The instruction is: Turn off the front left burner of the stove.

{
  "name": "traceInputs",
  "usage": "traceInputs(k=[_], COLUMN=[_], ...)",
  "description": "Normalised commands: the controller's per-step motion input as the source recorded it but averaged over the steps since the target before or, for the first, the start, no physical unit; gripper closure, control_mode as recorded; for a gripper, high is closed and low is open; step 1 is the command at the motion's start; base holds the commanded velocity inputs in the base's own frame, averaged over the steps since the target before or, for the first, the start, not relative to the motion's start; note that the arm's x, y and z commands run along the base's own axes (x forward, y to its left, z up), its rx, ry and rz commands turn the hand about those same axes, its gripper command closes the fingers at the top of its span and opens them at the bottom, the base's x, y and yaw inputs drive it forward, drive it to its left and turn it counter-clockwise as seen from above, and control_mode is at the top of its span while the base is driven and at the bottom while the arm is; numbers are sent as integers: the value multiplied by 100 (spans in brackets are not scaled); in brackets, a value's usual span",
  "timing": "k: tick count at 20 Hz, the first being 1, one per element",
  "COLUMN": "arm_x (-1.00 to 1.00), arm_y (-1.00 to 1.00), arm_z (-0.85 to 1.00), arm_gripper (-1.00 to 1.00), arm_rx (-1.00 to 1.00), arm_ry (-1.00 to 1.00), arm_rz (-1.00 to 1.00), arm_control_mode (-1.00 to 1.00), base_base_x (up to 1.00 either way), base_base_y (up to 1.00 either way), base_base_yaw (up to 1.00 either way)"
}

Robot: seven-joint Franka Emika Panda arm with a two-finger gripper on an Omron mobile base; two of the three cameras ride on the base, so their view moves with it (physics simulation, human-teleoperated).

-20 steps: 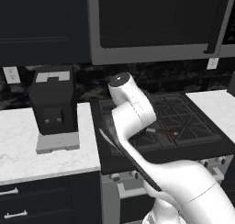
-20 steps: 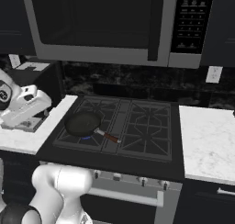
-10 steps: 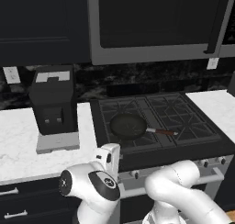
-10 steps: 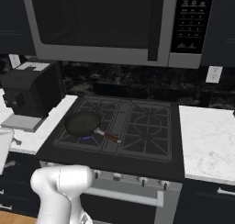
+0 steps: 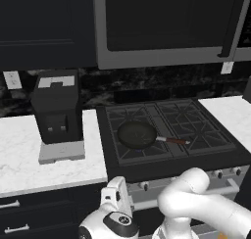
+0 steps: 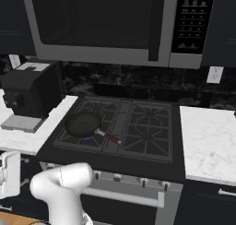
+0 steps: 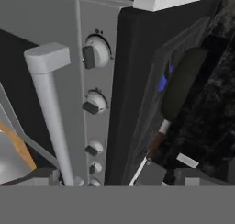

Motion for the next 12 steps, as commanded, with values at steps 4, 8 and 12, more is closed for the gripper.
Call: traceInputs(k=[4, 8, 12], arm_x=[12, 22, 51], arm_y=[15, 28, 1], arm_z=[-79, -48, -17], arm_gripper=[-100, -100, -100], arm_rx=[-2, -1, -5], arm_ry=[-7, -21, -20], arm_rz=[1, -3, -6], arm_control_mode=[-100, -100, -100], base_base_x=[0, 0, 0], base_base_y=[0, 0, 0], base_base_yaw=[0, 0, 0])
